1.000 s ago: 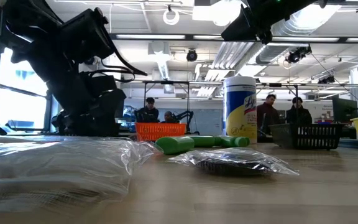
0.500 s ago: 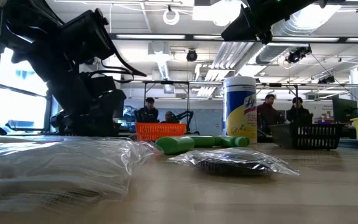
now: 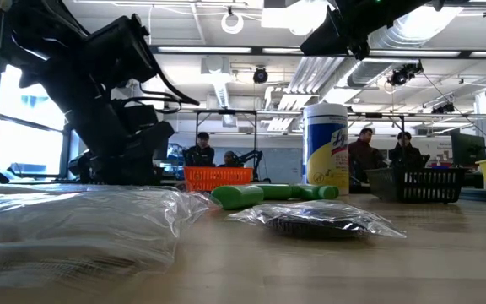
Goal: Pick & Place Travel size toiletries
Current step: Put the blue razor into the left black bin
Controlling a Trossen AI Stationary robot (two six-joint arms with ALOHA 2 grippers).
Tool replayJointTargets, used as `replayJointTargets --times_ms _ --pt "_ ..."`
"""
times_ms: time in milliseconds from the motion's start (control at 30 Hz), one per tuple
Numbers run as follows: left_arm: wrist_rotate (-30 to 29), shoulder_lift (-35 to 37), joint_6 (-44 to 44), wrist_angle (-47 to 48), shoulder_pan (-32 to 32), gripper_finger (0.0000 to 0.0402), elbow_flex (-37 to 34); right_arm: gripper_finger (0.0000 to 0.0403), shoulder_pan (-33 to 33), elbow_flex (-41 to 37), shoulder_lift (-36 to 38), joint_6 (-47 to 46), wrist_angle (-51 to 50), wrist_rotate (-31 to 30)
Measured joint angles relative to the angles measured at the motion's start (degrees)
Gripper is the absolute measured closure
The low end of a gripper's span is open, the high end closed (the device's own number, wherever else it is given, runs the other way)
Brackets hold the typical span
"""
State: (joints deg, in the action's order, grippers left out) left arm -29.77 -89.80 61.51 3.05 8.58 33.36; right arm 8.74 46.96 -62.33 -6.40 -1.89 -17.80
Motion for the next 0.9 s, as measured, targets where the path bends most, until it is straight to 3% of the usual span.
replayJointTargets --times_ms 900 --pt "0.69 0.0 2.02 -0.01 0.02 0.0295 0.0 0.0318 0.01 0.01 0.02 2.15 4.49 -0.01"
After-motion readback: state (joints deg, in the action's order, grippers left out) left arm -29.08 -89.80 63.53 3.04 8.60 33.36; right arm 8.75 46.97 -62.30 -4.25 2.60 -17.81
